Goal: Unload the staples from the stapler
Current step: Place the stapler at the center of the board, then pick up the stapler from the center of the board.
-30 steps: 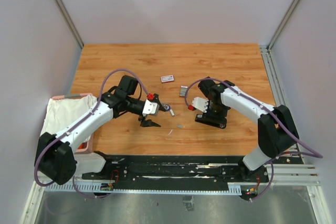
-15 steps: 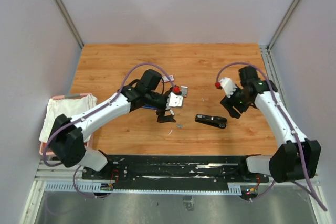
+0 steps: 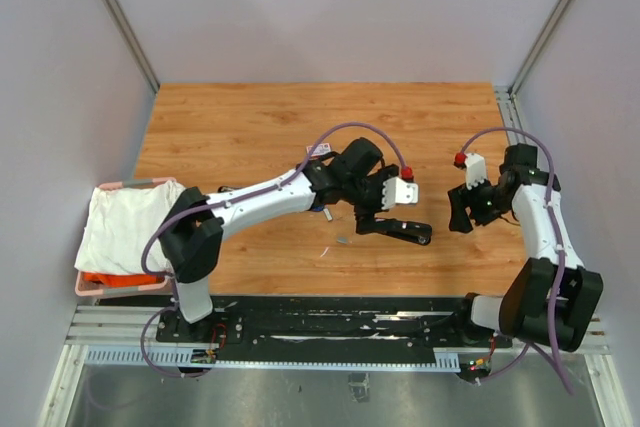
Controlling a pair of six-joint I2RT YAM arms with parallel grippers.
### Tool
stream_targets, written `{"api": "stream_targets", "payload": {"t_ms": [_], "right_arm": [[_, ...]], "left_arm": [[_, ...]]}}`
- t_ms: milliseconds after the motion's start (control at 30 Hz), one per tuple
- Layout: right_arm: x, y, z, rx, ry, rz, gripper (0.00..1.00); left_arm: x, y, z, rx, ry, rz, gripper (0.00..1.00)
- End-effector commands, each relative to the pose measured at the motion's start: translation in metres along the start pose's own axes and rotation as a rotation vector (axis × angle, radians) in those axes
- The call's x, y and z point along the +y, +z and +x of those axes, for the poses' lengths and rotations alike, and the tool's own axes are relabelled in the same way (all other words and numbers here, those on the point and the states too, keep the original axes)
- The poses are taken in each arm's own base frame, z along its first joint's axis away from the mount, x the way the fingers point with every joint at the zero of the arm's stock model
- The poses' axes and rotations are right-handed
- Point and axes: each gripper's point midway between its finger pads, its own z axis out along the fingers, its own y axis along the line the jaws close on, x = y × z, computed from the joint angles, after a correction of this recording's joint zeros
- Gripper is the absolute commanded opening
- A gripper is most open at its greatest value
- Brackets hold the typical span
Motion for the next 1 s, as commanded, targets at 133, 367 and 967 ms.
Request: {"api": "stream_targets", "payload": {"t_ms": [133, 367, 967], "right_arm": [[0.005, 0.014, 0.008, -0.052, 0.171, -0.115, 0.57], [-0.005, 0.021, 0.015, -0.028, 0.241, -0.141, 0.39], [-0.012, 0.014, 0.009, -0.083, 0.198, -0.052, 0.38]], "left_arm": [[-0.012, 0.053, -0.018, 0.063, -0.01, -0.008, 0.99], [-0.01, 0.098, -0.014, 0.115, -0.019, 0.009, 0.9], [-0.006, 0.14, -0.004, 0.157, -0.037, 0.053, 0.36]]}}
